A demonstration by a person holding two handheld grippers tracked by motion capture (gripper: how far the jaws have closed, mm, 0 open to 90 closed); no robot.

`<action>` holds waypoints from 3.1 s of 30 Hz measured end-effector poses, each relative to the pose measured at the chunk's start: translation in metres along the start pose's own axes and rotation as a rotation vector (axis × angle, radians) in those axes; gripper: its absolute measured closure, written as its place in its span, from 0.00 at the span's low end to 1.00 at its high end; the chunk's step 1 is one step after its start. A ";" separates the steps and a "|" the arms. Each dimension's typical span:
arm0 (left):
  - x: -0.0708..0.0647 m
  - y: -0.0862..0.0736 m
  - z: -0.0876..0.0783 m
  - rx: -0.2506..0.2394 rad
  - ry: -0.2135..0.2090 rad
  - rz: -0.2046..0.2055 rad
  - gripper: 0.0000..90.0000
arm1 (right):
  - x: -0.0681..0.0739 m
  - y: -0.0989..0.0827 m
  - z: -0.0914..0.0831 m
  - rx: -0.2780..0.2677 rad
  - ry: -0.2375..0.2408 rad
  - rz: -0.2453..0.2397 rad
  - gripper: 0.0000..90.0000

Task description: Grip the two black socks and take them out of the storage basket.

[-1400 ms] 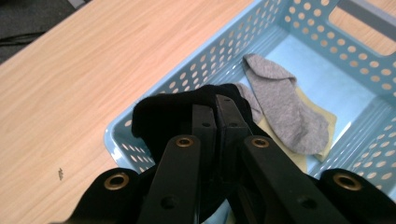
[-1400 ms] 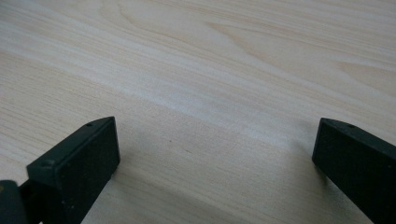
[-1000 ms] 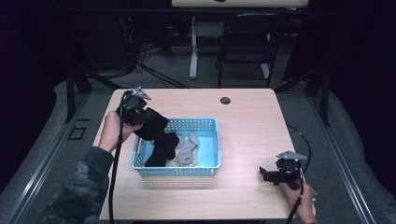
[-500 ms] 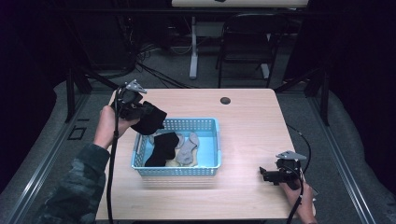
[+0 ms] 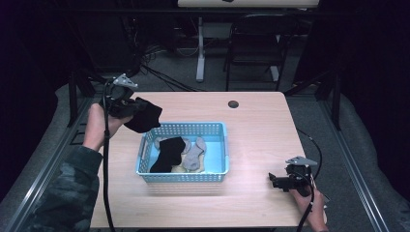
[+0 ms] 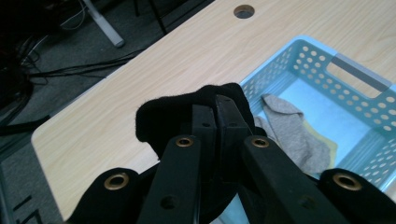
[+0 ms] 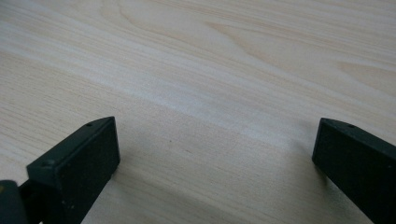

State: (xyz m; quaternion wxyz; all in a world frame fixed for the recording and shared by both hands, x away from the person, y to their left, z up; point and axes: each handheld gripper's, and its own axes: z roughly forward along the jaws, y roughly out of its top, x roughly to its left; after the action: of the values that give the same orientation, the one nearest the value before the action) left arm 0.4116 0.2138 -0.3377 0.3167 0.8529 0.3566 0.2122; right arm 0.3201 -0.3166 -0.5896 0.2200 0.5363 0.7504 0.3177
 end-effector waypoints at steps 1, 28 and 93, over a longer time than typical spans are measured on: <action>0.002 -0.001 -0.002 -0.002 0.005 -0.005 0.97 | 0.000 0.000 0.000 0.000 0.000 0.000 0.00; 0.064 -0.061 -0.009 0.072 0.128 -0.170 0.97 | 0.000 0.000 0.000 0.000 -0.001 0.000 0.00; 0.080 -0.128 0.051 0.185 0.060 -0.394 0.18 | 0.000 0.000 0.000 0.000 -0.001 0.000 0.00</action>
State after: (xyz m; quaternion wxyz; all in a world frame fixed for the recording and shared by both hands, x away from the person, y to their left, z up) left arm 0.4331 0.3230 -0.4518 0.2615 0.7855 0.5437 0.1379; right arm 0.3201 -0.3165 -0.5897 0.2204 0.5365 0.7501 0.3176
